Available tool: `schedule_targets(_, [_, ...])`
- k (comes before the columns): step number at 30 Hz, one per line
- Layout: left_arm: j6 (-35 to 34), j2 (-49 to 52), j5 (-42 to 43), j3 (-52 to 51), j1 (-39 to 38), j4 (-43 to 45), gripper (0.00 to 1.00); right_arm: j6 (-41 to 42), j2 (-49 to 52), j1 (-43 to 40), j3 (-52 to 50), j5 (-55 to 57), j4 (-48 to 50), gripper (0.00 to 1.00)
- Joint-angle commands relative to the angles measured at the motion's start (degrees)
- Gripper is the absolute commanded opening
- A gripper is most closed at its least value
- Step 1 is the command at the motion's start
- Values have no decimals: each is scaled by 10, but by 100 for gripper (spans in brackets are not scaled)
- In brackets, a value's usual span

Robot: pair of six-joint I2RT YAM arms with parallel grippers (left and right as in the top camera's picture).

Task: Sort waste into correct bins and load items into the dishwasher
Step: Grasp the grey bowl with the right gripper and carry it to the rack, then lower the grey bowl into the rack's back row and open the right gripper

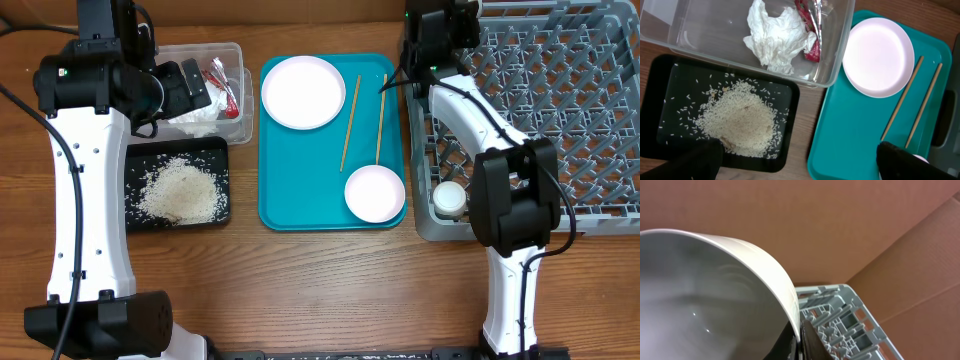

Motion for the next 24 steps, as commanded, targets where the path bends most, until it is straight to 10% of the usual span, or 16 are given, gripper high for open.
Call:
schedule_targets(1, [-5,0,-6,3,-4,1,100,-12,15,-17,2,20,6,4])
schedule_targets(24, [-5,0,-6,3,-4,1,100,10,19,-29,2,-55,30,4])
